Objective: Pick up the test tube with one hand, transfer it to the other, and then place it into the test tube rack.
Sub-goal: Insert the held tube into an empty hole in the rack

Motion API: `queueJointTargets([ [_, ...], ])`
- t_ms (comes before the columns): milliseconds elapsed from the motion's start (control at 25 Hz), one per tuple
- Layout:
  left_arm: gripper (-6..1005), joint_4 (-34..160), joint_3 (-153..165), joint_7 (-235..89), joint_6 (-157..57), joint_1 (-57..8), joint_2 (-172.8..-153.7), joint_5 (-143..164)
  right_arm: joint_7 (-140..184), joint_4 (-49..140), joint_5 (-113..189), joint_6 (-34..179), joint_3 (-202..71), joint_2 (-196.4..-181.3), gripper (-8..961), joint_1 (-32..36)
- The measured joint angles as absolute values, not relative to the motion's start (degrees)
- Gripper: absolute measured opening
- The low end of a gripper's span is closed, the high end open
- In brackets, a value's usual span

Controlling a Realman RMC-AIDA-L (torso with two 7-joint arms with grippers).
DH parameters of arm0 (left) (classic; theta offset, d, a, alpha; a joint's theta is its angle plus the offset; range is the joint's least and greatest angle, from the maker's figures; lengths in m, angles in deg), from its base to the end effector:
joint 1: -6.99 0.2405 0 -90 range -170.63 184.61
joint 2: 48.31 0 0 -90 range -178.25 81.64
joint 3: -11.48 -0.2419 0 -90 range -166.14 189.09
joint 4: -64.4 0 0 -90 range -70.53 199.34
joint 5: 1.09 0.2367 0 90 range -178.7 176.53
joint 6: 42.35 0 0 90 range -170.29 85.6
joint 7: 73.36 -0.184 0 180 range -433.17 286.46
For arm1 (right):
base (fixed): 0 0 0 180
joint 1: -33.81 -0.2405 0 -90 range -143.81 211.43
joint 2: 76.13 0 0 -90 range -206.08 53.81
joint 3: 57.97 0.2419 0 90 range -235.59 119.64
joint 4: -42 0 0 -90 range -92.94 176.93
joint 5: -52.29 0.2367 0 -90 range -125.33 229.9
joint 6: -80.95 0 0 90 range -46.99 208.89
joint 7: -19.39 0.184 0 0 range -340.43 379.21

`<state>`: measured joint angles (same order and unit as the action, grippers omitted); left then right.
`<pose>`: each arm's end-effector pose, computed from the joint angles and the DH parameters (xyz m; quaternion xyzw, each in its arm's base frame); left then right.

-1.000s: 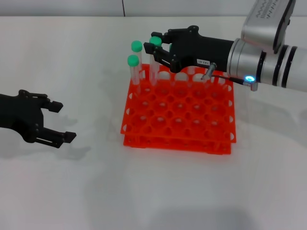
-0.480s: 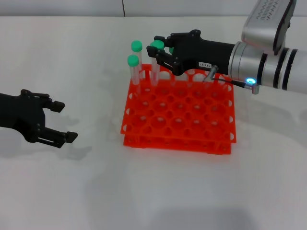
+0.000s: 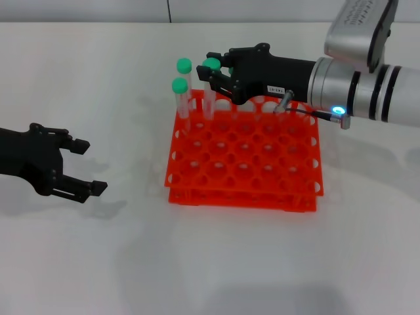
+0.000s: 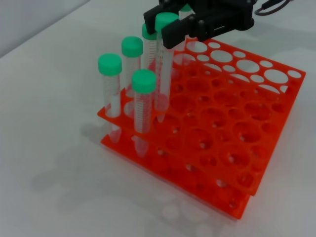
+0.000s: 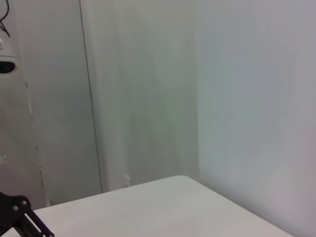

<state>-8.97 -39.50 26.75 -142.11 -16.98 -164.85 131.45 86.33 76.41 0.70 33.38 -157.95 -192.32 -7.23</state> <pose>-0.2558 0.3434 0.0519 -0.9735 -0.1895 0.0200 0.1265 0.1175 0.4350 -0.1132 -0.9304 0.1209 0.2734 0.2121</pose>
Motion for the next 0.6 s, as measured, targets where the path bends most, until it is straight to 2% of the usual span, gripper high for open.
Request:
queueJointTargets([
  [600, 890, -8.84, -39.5, 26.22, -141.63, -16.91, -164.85, 131.45, 87.11, 76.22, 0.58, 33.77, -158.17, -192.32, 272, -7.93],
])
